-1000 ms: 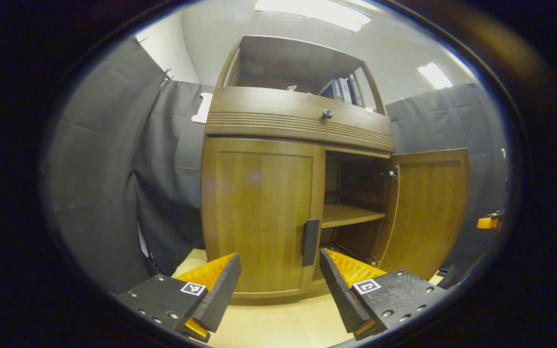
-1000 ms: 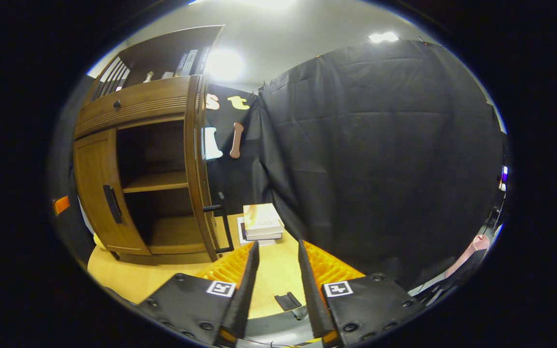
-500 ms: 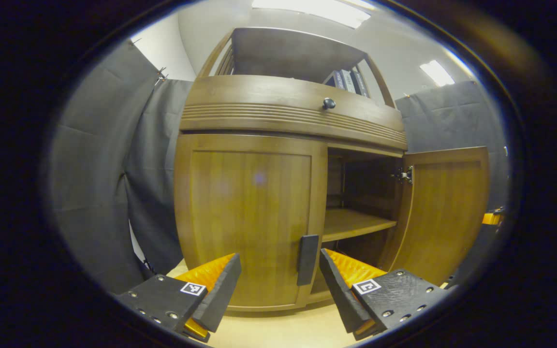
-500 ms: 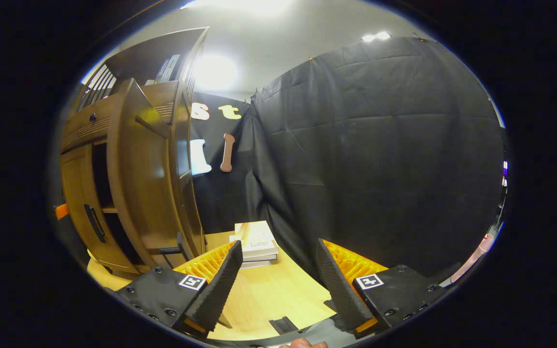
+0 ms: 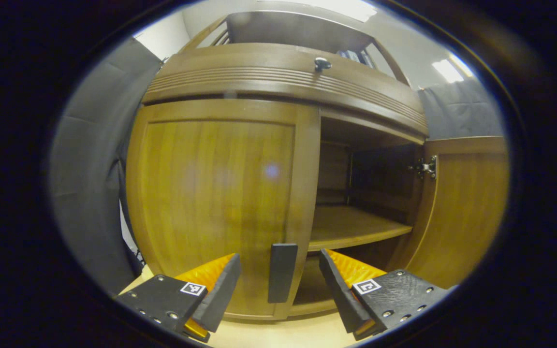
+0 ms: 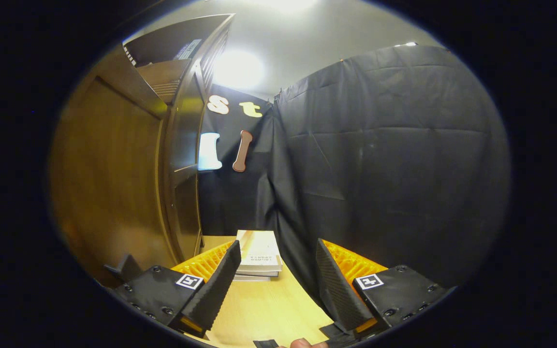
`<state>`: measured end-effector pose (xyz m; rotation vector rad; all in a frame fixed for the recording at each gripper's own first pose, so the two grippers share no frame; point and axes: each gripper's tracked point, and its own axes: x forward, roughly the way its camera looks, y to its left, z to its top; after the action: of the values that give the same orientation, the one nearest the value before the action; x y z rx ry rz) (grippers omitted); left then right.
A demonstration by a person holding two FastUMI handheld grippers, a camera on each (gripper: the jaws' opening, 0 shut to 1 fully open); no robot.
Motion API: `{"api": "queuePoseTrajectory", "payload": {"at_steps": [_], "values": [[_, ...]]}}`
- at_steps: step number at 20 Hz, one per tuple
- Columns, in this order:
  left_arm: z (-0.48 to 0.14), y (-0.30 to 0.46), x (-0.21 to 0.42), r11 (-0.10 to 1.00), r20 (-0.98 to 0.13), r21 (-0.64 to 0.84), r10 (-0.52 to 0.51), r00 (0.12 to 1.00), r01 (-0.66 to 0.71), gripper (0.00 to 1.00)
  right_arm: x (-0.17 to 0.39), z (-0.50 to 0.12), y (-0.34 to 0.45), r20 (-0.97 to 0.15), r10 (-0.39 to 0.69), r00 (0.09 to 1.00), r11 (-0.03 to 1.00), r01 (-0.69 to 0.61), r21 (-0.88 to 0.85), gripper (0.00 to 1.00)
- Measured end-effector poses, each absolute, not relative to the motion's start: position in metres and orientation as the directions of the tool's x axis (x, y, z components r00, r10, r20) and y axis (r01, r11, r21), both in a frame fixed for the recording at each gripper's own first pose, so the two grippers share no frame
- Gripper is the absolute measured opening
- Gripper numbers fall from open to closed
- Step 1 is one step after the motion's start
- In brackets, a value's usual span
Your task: Open the right door of the double-door shoe cabinet with the right hand, and open the left door with the left hand.
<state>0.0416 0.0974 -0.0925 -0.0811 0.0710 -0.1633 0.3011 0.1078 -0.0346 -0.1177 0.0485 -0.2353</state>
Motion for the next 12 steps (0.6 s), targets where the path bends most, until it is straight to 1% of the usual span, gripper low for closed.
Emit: {"api": "queuePoseTrajectory", "payload": {"at_steps": [4,6,9,10,11,12], "values": [[-0.099,0.101,0.041,0.993,-0.120,-0.063,-0.109,0.987,0.102,0.95,0.315,-0.041,0.110,-0.063,-0.190,0.980,0.977,0.183,-0.111,0.97],[-0.093,0.099,0.035,0.997,-0.130,-0.065,-0.055,0.990,0.047,0.80,0.320,-0.045,0.113,-0.084,-0.164,0.983,0.983,0.157,-0.092,0.98],[-0.094,0.097,0.043,0.996,-0.156,-0.083,-0.044,0.987,0.032,0.59,0.325,-0.047,0.115,-0.098,-0.150,0.984,0.988,0.145,-0.060,0.99],[-0.096,0.098,0.045,0.995,-0.158,-0.091,-0.050,0.986,0.035,0.51,0.327,-0.048,0.114,-0.100,-0.148,0.984,0.988,0.143,-0.060,0.97],[-0.106,0.100,0.046,0.994,-0.160,-0.098,-0.057,0.985,0.041,0.48,0.328,-0.048,0.113,-0.101,-0.147,0.984,0.988,0.141,-0.061,0.97],[-0.106,0.091,0.053,0.991,-0.157,-0.113,-0.094,0.983,0.076,0.46,0.328,-0.047,0.112,-0.101,-0.147,0.984,0.988,0.141,-0.064,0.97]]}}
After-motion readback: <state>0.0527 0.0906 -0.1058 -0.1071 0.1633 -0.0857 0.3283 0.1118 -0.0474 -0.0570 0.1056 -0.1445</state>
